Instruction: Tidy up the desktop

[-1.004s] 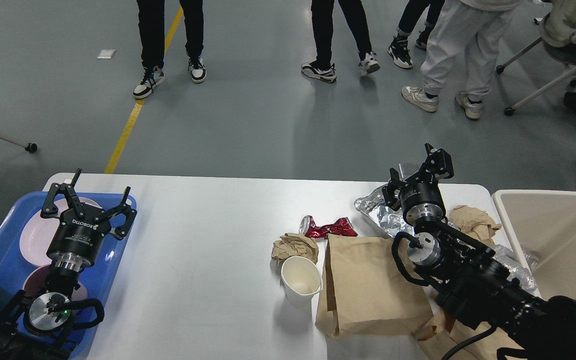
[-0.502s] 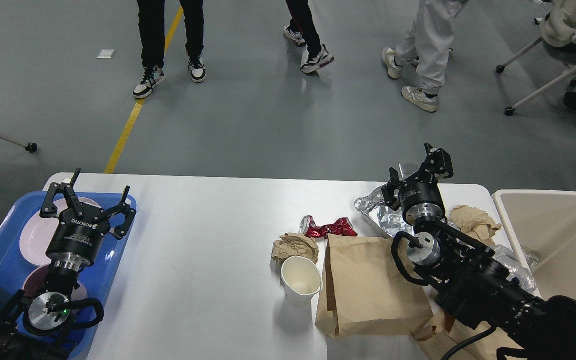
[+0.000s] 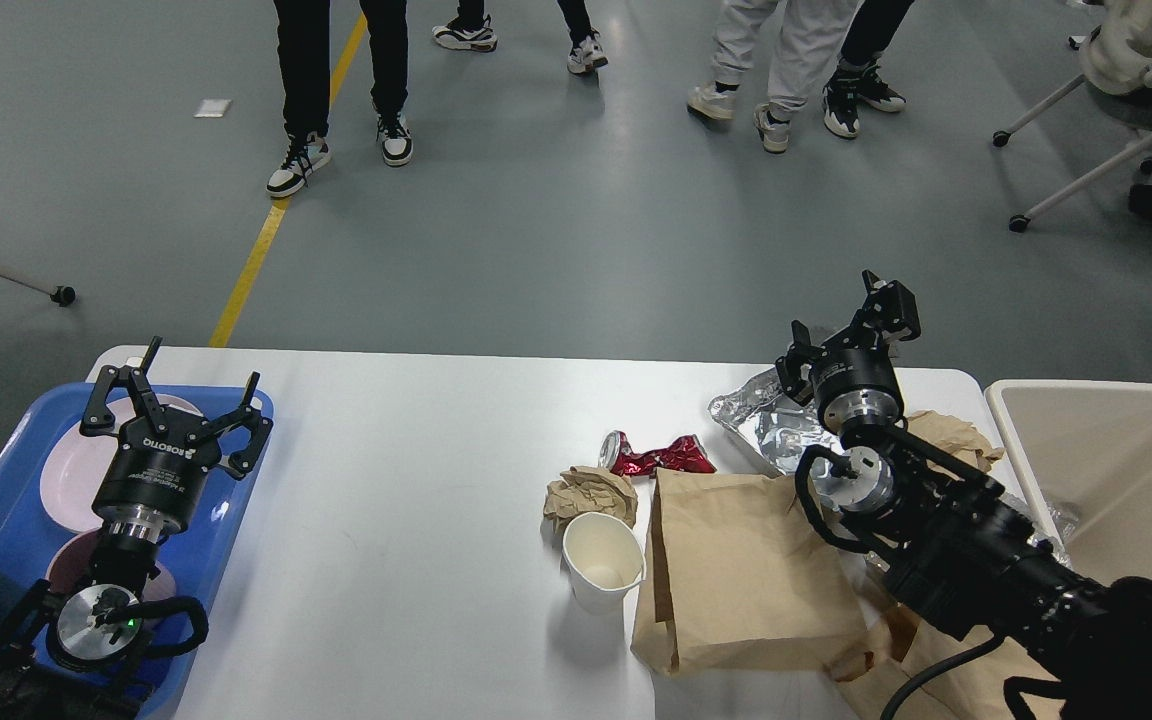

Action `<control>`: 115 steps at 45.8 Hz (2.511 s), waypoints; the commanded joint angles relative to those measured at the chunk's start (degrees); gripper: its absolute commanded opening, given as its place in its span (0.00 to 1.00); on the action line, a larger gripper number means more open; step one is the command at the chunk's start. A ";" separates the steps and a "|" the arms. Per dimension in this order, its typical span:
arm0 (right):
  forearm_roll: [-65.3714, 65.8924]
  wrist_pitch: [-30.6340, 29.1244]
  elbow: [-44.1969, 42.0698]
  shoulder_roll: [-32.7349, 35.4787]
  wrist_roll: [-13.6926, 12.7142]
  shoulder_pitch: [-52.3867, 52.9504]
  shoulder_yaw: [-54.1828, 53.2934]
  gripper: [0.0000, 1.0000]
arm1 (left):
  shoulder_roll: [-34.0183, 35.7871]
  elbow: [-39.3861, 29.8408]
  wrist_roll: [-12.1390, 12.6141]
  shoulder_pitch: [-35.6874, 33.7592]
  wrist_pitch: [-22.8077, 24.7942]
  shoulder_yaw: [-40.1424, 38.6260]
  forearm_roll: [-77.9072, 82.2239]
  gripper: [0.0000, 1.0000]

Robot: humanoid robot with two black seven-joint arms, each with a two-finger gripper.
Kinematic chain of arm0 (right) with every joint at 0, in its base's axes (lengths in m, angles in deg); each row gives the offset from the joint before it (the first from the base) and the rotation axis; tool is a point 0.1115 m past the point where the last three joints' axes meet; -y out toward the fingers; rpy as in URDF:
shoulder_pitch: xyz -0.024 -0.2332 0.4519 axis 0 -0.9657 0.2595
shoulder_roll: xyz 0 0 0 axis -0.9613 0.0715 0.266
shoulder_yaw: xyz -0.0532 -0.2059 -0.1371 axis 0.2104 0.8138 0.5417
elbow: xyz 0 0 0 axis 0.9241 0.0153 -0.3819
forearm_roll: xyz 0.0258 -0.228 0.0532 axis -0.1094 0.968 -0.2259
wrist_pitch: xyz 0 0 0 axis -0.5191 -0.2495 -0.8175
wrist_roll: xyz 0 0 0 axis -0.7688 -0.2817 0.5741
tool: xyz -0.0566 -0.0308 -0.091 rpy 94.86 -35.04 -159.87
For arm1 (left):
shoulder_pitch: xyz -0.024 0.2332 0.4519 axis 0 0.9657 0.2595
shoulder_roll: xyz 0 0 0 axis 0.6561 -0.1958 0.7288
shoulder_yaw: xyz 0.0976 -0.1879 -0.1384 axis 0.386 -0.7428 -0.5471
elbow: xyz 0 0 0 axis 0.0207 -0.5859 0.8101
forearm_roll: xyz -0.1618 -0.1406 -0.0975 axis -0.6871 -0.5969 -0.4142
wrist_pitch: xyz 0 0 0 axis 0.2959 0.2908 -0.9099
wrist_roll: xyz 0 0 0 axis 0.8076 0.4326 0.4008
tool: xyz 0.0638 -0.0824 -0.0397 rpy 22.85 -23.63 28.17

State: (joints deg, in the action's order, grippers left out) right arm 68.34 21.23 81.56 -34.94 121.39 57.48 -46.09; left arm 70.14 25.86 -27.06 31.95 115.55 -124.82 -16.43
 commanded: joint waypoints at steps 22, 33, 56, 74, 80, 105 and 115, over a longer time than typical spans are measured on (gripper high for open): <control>-0.77 -0.12 -1.21 7.40 -0.98 -2.56 0.78 1.00 | 0.00 0.01 0.10 0.00 0.00 0.00 0.00 0.96; -0.77 -0.47 -1.03 6.96 -1.15 -3.88 0.69 1.00 | 0.00 0.01 0.10 0.00 0.00 0.00 0.00 0.96; -0.16 -2.32 0.29 8.45 -8.37 -1.07 0.61 1.00 | 0.00 0.01 0.10 0.00 0.00 0.00 0.00 0.96; -0.33 -12.94 0.20 18.11 -5.20 2.27 10.25 1.00 | 0.00 0.01 0.10 0.00 0.00 0.00 0.00 0.96; -0.42 -22.95 1.17 22.95 -5.20 10.33 30.17 1.00 | 0.00 0.01 0.10 0.00 0.00 0.00 0.00 0.96; -0.07 -39.67 19.43 17.34 -5.90 61.23 104.12 1.00 | 0.00 0.01 0.10 0.00 0.00 0.00 -0.09 0.96; 0.11 -39.76 35.41 7.84 -27.02 74.41 115.92 1.00 | 0.00 0.01 0.10 0.00 0.00 0.00 0.00 0.96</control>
State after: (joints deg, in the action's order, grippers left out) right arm 68.32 -18.47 109.42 -25.92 106.48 126.83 68.31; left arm 70.14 25.87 -26.96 31.94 115.55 -124.82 -16.45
